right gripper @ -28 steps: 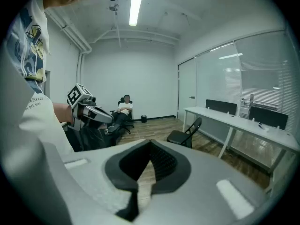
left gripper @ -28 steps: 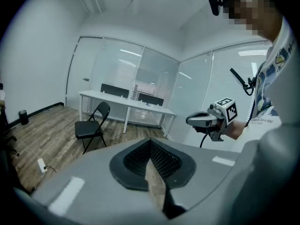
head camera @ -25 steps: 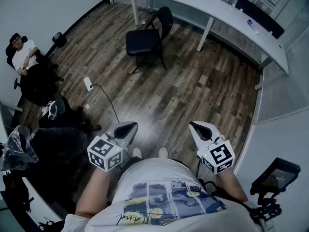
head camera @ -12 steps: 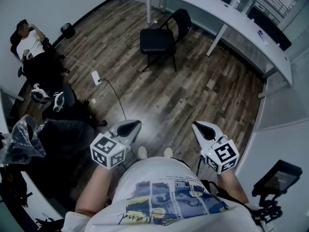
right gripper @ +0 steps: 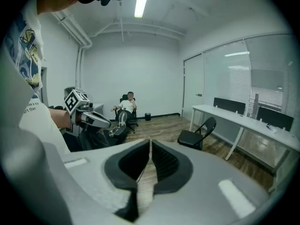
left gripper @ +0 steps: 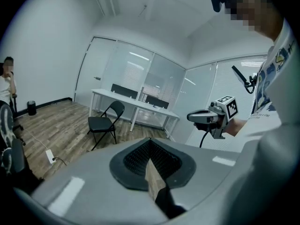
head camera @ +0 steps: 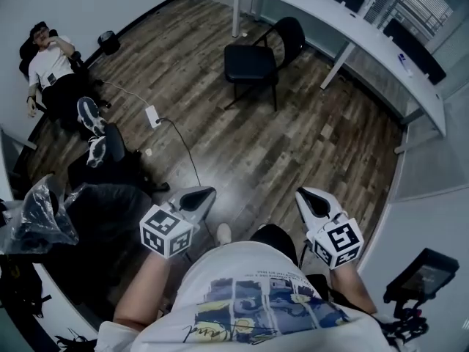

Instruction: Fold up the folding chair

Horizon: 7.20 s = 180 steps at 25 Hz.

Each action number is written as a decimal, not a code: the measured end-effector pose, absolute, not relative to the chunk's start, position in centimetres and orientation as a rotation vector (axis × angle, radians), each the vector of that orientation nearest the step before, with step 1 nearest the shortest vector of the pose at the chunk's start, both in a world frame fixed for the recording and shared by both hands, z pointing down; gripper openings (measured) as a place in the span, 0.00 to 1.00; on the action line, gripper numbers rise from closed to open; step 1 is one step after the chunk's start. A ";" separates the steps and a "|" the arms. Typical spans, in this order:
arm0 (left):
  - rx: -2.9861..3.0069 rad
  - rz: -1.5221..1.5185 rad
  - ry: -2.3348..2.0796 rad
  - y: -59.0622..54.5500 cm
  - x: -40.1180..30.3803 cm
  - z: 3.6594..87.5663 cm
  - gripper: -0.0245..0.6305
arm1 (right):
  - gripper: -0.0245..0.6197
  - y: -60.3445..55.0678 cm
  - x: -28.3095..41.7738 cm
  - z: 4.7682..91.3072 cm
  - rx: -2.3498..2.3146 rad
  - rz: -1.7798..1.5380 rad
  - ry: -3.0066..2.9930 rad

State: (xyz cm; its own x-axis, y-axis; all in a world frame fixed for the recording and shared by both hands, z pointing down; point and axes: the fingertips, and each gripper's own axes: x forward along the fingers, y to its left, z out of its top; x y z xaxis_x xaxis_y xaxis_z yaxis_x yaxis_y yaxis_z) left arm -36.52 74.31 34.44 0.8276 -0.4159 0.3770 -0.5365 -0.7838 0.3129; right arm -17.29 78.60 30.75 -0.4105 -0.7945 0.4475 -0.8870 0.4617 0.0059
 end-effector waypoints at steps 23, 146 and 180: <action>2.638 0.396 -0.625 70.2 -35.5 35.2 0.04 | 0.07 75.3 -16.4 30.8 1.482 0.352 -2.230; 2.426 0.413 -0.774 10.0 -16.5 43.1 0.34 | 0.21 14.2 11.2 40.5 1.544 0.607 -2.017; 2.171 0.510 -0.814 -5.8 -11.5 58.5 0.53 | 0.34 -6.4 25.9 60.2 1.472 0.932 -1.744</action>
